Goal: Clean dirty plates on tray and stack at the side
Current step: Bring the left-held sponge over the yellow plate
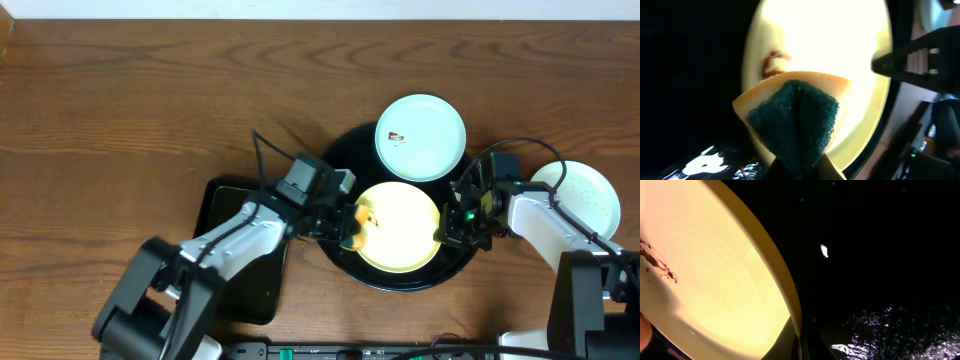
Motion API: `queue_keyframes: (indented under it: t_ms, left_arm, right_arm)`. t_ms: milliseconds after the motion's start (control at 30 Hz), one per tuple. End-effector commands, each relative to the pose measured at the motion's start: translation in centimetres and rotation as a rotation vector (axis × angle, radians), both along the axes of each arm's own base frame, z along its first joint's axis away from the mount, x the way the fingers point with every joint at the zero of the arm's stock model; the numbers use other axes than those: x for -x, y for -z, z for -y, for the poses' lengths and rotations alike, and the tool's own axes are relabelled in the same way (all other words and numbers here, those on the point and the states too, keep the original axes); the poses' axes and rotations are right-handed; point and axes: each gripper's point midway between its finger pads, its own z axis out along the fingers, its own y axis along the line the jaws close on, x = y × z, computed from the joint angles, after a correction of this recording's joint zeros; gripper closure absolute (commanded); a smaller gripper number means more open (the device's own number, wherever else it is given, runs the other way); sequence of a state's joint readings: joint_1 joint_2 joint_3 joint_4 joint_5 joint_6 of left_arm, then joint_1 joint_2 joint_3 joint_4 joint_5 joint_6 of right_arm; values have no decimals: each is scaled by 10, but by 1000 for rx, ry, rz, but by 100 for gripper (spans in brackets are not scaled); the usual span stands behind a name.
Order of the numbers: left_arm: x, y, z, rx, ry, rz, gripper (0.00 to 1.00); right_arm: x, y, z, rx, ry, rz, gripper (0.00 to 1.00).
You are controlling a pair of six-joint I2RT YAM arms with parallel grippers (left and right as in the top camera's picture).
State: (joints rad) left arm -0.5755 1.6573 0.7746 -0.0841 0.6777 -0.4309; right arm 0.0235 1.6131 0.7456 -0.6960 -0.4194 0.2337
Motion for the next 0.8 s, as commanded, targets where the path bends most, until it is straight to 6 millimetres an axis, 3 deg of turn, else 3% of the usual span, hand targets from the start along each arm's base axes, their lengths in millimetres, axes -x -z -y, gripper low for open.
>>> queue_keyframes:
  t_ms: [0, 133, 267, 500, 767]
  left_arm:
    - [-2, -26, 28, 115, 26, 2, 93]
    - [-3, -51, 52, 240, 64, 45, 93]
    - [-3, -57, 63, 276, 64, 50, 92]
    - [9, -25, 82, 271, 73, -42, 93]
    - [13, -4, 102, 330, 72, -118, 92]
  right_arm:
    - [13, 10, 4, 19, -12, -48, 99]
    - [13, 10, 4, 20, -12, -49, 99]
    - [14, 10, 4, 20, -11, -49, 99]
    - [14, 10, 4, 20, -11, -50, 99]
    - [15, 10, 4, 20, -12, -57, 99]
